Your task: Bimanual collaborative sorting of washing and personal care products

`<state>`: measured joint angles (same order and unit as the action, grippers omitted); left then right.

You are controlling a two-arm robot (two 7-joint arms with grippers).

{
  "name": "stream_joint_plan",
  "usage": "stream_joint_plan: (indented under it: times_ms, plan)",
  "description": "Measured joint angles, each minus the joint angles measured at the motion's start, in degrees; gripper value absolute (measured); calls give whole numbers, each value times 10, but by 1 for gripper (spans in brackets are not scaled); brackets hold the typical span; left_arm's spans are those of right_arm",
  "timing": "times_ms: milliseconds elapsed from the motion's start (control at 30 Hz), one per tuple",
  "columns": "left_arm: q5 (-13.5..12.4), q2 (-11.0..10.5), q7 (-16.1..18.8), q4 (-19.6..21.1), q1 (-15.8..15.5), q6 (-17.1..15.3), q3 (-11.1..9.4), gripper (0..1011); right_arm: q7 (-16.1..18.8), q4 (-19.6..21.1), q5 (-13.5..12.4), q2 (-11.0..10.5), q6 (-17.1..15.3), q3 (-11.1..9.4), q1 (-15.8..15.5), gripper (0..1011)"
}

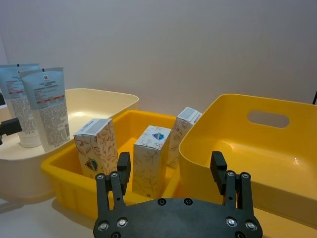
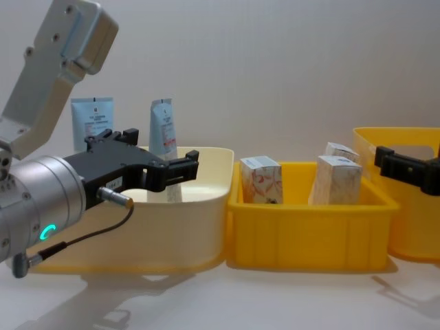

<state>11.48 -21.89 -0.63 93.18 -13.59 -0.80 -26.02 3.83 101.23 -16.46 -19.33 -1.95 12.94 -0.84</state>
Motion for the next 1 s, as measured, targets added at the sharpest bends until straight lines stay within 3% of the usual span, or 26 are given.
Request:
stream_joint_plan:
  times_ms: [1000]
  plan:
    - [0,0,0,0,0,0,0,1003,0,0,0,0,0,0,0,1001]
